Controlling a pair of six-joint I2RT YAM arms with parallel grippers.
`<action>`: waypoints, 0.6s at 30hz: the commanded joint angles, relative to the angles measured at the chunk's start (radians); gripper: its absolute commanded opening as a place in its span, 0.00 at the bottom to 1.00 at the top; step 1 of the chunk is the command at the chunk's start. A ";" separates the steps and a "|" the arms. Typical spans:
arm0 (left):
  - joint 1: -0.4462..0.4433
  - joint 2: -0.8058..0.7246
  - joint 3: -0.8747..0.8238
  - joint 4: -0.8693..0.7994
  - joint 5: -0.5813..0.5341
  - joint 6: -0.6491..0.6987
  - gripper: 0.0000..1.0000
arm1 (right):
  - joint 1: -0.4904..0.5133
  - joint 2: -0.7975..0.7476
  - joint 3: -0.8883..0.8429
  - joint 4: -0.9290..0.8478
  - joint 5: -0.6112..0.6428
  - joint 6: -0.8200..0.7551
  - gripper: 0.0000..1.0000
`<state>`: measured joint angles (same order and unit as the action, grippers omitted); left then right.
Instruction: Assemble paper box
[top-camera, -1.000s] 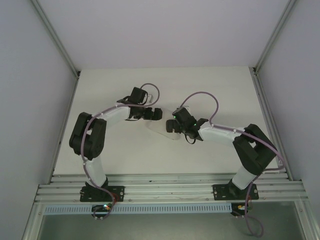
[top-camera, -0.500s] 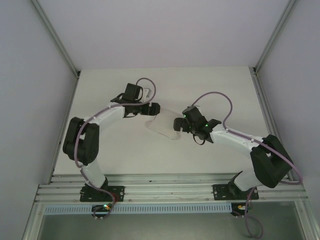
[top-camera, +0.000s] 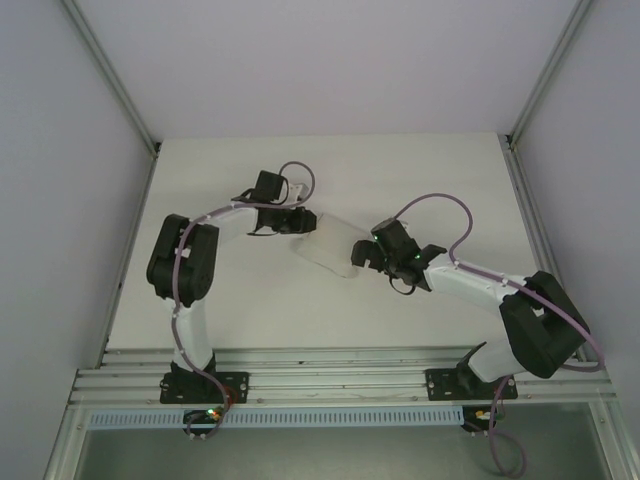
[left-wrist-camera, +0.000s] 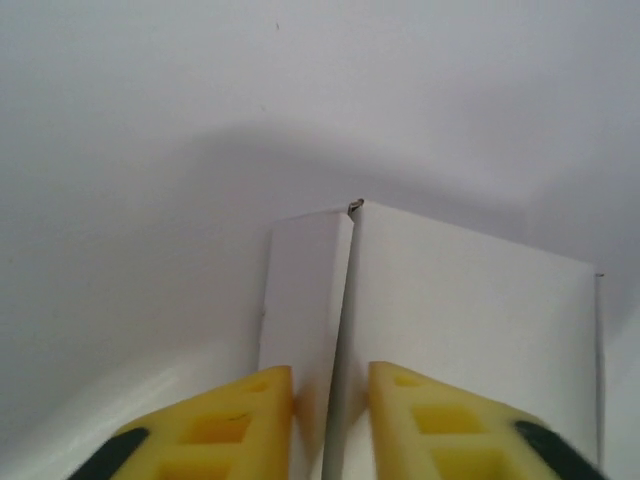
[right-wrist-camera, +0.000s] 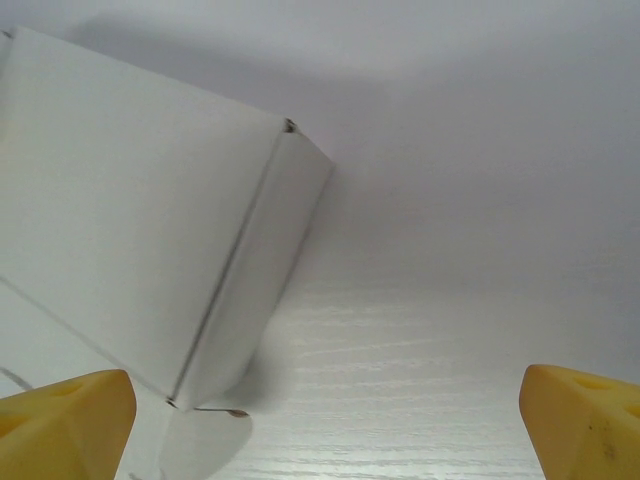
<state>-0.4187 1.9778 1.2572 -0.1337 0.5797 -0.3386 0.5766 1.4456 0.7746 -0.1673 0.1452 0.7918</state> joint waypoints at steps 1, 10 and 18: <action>0.032 0.005 -0.058 0.094 0.080 -0.065 0.22 | -0.016 0.024 -0.008 0.063 -0.039 0.051 1.00; 0.070 -0.019 -0.193 0.251 0.108 -0.151 0.13 | -0.051 0.081 0.010 0.199 -0.144 0.107 1.00; 0.070 -0.020 -0.209 0.289 0.137 -0.159 0.12 | -0.106 0.256 0.093 0.376 -0.324 0.077 0.99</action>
<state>-0.3500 1.9667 1.0748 0.1814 0.7128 -0.4831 0.4866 1.6531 0.8402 0.0917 -0.0772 0.8711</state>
